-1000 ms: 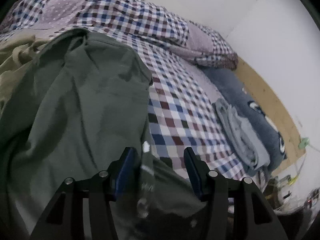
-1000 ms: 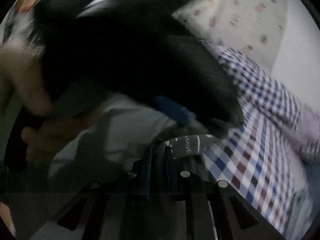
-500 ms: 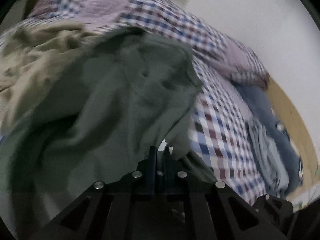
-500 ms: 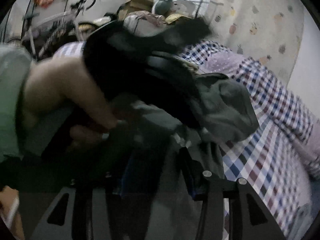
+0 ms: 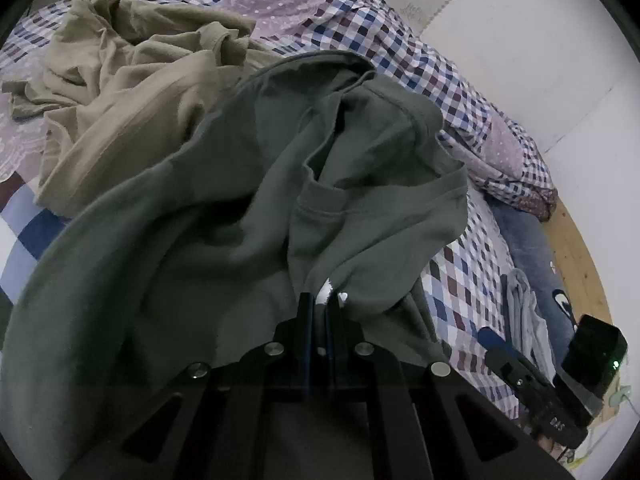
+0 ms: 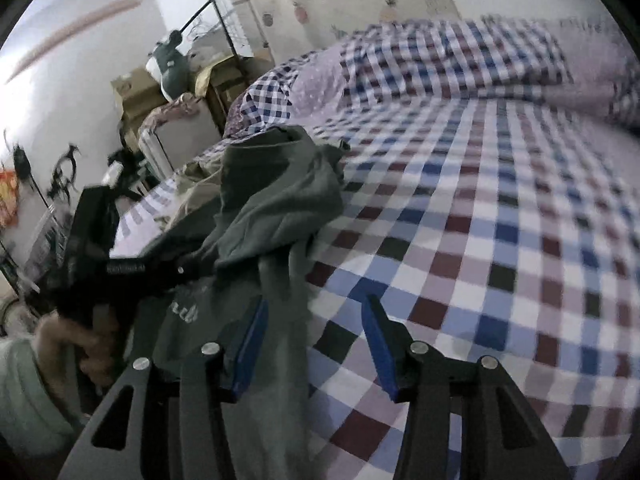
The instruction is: Fold clothes
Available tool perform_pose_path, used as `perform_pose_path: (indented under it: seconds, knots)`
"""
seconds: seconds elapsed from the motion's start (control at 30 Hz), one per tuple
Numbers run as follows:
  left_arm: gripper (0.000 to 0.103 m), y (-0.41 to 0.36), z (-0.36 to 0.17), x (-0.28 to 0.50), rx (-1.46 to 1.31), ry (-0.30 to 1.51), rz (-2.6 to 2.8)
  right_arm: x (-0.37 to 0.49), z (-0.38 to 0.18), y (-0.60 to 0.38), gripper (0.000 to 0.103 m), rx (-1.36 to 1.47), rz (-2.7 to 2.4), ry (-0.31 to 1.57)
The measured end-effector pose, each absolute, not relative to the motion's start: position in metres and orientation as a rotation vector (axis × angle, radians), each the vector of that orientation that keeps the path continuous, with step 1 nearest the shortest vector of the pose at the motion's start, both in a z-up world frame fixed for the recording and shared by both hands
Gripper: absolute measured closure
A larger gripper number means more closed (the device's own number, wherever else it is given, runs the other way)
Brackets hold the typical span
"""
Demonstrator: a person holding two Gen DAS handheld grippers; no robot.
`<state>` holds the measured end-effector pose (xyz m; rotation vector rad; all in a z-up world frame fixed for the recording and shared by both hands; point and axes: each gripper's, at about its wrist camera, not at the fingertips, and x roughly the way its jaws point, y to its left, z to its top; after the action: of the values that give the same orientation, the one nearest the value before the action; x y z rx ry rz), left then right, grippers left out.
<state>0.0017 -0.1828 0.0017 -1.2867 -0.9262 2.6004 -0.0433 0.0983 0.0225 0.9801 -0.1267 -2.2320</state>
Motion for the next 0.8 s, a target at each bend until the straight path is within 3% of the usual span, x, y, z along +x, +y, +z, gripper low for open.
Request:
perform_pose_path:
  seconds: [0.13,0.43,0.53,0.73,0.8]
  knots:
    - [0.098,-0.184,0.002,0.002,-1.297,-0.925,2.609,-0.056,0.014,0.093,0.051,1.048,-2.168,-0.135]
    - [0.098,-0.177,0.0,-0.002,-1.314,-0.923,2.639,-0.082,0.004,0.041,0.052,1.099,-2.085,0.051]
    - [0.098,-0.175,0.001,-0.003,-1.318,-0.898,2.651,-0.095,0.0,0.027,0.062,1.126,-2.068,0.074]
    - [0.098,-0.179,0.0,-0.005,-1.322,-0.944,2.618,-0.097,-0.003,0.0,0.097,1.13,-2.066,0.214]
    - [0.092,-0.18,0.0,-0.006,-1.305,-0.981,2.593,-0.093,0.001,0.0,0.098,1.12,-2.103,0.252]
